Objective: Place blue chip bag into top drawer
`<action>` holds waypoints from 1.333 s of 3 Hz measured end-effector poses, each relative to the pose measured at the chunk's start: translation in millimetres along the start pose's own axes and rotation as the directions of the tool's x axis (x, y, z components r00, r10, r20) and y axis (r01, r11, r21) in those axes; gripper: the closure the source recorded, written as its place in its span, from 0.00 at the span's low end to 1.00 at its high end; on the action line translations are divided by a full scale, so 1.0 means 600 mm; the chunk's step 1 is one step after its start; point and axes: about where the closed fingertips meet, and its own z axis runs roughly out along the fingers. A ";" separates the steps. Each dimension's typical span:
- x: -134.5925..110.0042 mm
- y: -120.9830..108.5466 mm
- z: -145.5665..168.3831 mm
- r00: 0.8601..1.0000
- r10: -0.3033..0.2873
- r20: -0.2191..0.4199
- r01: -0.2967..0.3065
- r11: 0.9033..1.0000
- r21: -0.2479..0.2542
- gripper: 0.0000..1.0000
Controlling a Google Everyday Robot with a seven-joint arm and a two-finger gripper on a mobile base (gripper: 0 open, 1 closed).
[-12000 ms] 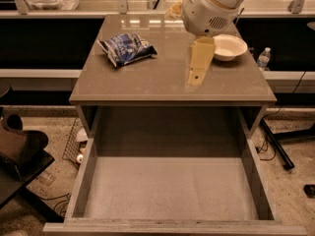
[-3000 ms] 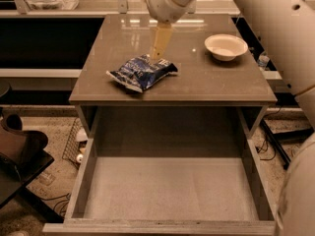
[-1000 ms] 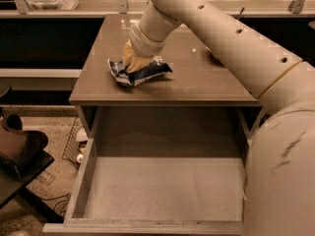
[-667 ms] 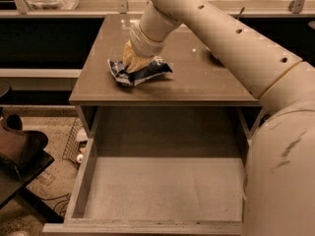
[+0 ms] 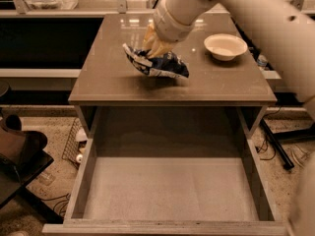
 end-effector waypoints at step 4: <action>-0.158 0.317 -0.149 0.967 0.219 0.132 -0.243 0.947 0.210 1.00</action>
Offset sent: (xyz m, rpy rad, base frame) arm -0.2305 -0.1753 -0.0145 0.2761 -0.0096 -0.4289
